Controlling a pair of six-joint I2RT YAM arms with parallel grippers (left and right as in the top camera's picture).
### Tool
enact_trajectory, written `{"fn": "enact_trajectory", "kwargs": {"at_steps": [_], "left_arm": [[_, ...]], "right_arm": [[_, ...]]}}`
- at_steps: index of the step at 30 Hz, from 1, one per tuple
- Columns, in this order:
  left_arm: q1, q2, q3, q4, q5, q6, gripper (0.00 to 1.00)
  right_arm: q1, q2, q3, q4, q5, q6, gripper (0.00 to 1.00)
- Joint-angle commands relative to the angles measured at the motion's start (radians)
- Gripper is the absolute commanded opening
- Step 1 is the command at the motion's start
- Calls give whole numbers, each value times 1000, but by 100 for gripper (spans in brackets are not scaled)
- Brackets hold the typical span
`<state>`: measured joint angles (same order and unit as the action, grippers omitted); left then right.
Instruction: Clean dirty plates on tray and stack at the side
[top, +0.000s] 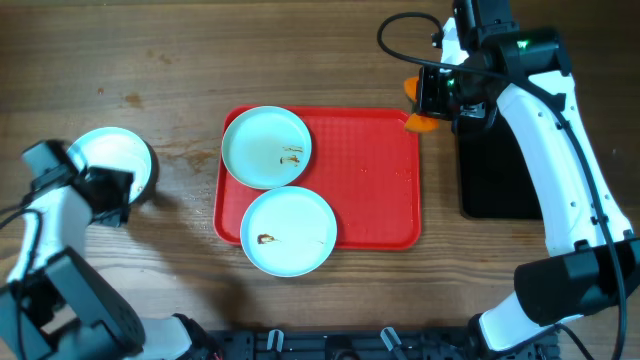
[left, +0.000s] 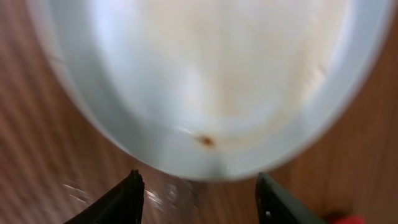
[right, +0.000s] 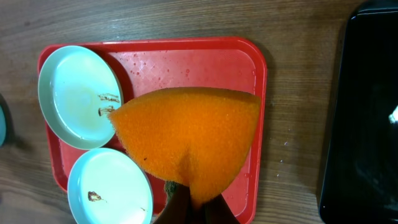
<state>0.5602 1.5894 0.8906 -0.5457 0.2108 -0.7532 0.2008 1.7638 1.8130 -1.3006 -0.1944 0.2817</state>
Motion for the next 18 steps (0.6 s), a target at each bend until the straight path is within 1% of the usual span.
{"fn": "enact_trajectory", "kwargs": {"at_steps": [1, 5, 8, 11, 12, 15, 18], "left_arm": [[-177, -94, -2, 10, 24, 13, 57], [-401, -115, -2, -6, 24, 105, 57], [-543, -114, -3, -40, 24, 171, 57], [-660, -114, -11, -96, 24, 169, 56], [-678, -113, -19, -100, 24, 161, 56], [-686, -83, -57, -94, -10, 83, 54], [-686, -18, -70, -50, -26, 43, 54]], "right_arm": [[-2, -1, 25, 5, -17, -19, 4], [-2, -1, 25, 10, -17, -19, 4], [-2, -1, 25, 11, -17, -20, 4], [-2, -1, 25, 10, -17, -22, 4], [-2, -1, 25, 10, -17, -21, 5], [-2, -1, 25, 7, -17, -21, 4], [-2, -1, 25, 5, -17, -28, 4]]}}
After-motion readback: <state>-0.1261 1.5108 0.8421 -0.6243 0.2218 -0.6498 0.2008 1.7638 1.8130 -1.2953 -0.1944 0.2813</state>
